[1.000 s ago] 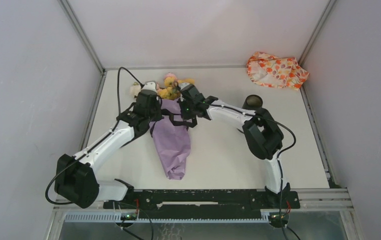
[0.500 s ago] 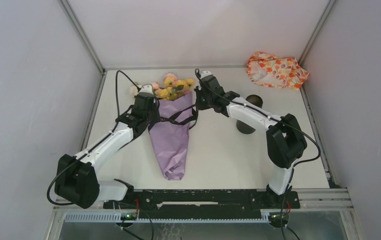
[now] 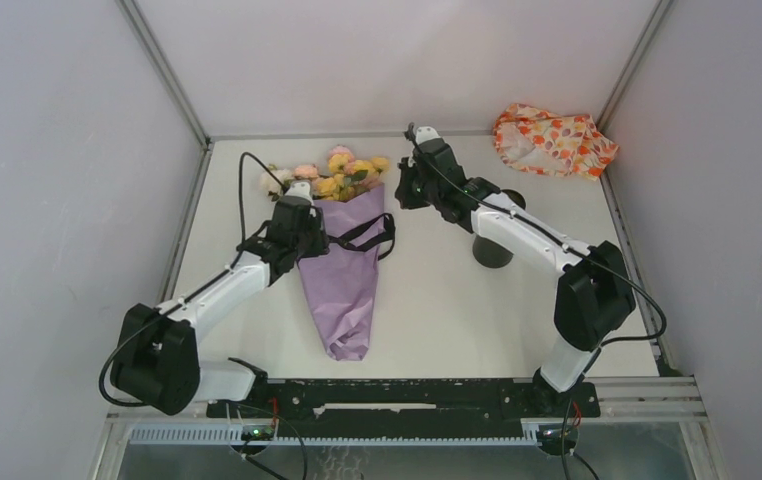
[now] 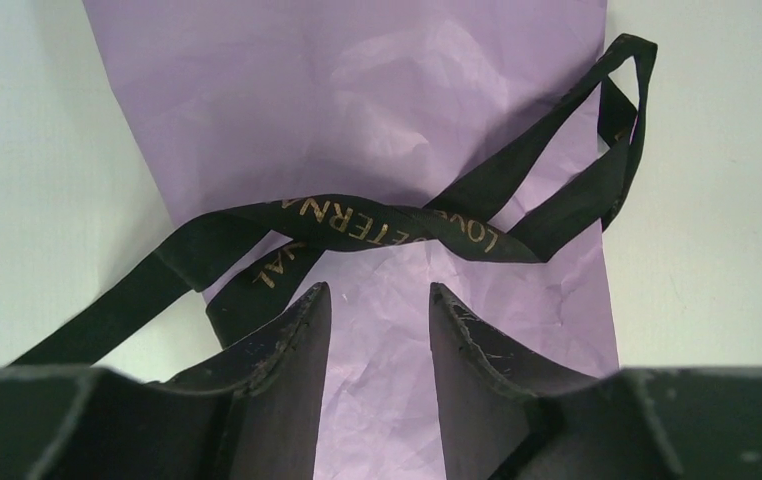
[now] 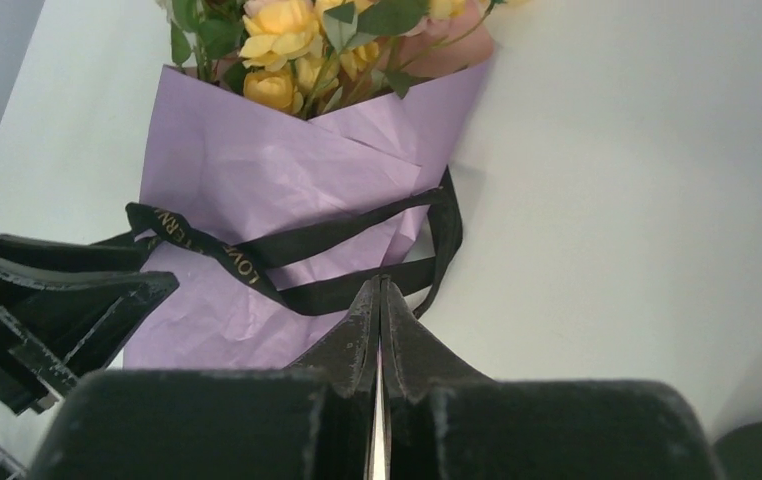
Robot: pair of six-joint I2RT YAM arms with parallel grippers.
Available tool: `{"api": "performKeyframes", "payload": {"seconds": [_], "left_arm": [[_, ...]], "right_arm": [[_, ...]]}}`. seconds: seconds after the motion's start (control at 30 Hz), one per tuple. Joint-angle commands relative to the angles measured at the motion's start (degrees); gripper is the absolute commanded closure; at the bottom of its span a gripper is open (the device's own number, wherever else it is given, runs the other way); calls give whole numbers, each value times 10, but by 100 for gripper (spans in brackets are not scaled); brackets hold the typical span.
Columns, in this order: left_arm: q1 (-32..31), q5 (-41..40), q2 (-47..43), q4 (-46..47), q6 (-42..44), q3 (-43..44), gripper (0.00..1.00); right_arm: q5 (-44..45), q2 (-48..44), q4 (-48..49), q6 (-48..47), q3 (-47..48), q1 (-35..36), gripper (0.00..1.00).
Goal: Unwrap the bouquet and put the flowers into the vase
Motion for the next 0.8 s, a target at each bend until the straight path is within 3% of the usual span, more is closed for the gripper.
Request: {"api": "performKeyframes", "payload": {"seconds": [0.0,0.23,0.53,0.77], "left_arm": [[2,-2,16,43,8,7,54],[3,11,60,41,-2,25,53],[2,15,27,32,-10,7,52],[3,17,16,30,-16,-5,52]], "right_arm": [[-38,12,-6,14,18,8,93],[-50,44,-2,2,35,31,74],[-36,180,-59,0,145,33,68],[-7,236,-78,13,169,17,61]]}}
